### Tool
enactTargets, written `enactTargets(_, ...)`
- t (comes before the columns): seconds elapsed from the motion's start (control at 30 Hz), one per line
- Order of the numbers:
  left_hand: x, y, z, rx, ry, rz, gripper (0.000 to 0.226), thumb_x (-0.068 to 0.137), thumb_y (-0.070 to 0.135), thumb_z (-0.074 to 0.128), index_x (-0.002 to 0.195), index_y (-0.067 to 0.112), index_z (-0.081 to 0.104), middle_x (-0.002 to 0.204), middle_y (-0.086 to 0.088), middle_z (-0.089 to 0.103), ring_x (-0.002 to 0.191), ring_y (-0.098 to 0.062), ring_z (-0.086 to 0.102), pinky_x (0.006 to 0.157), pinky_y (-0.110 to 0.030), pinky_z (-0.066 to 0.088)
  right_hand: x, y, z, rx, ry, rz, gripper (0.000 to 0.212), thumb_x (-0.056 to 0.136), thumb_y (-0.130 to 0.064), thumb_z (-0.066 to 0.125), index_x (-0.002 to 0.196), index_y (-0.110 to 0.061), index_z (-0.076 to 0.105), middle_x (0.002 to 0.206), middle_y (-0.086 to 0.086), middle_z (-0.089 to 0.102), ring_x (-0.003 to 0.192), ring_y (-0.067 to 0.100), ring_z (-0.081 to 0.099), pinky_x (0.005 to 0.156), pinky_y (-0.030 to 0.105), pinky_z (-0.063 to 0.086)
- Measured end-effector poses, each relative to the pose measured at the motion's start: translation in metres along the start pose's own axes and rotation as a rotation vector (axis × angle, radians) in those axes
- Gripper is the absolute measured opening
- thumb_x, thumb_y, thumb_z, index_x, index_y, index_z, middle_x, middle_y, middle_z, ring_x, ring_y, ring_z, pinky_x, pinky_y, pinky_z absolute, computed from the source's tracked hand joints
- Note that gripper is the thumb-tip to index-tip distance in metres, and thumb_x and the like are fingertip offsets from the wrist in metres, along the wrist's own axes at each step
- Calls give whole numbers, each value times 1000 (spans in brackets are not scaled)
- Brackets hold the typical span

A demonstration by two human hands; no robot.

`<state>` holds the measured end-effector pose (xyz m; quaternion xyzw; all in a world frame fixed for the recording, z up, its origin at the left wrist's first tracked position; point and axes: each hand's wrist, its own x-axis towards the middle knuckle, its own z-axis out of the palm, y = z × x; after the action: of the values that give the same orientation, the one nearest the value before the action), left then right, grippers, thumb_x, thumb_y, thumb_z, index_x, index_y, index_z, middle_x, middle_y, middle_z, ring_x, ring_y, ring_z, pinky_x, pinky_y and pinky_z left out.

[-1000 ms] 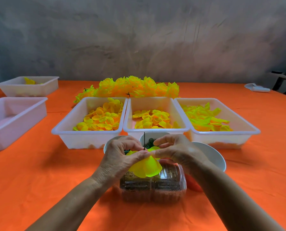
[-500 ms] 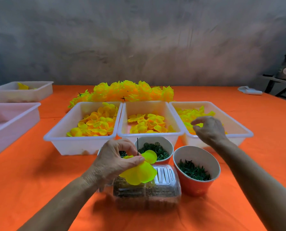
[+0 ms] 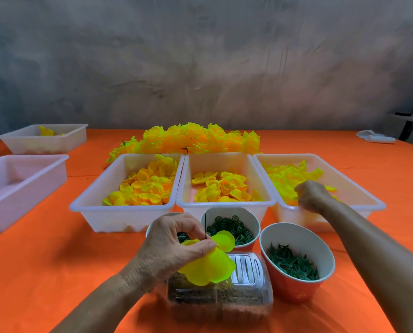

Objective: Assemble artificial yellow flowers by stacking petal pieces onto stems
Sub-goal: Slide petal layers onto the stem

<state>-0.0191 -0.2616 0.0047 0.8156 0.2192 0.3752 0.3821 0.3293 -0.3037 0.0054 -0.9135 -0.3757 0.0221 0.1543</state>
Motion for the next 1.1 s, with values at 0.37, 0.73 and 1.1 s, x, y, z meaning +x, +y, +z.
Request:
enactTargets(0.37, 0, -3, 1, -27, 20, -4, 23, 57, 45, 74, 57, 24, 66, 70, 3, 67, 78, -17, 64, 79, -41, 51, -9, 13, -5, 511, 435, 150, 12, 78, -13, 71, 67, -10, 66, 75, 20, 69, 77, 35, 65, 80, 42, 52)
enactTargets(0.73, 0, -3, 1, -38, 14, 0, 23, 58, 45, 75, 59, 23, 66, 72, 1, 67, 80, -18, 64, 81, -44, 50, -38, -12, -39, 1472, 212, 42, 20, 94, -7, 54, 79, -20, 52, 74, 0, 62, 46, 4, 64, 37, 12, 40)
enactTargets(1.1, -2, 4, -3, -2, -38, -45, 14, 63, 36, 76, 57, 28, 67, 73, 6, 67, 79, -11, 64, 78, -35, 51, -78, -57, -53, 1544, -250, 39, 17, 80, 6, 61, 81, -10, 57, 57, 0, 68, 47, 7, 65, 39, 12, 44)
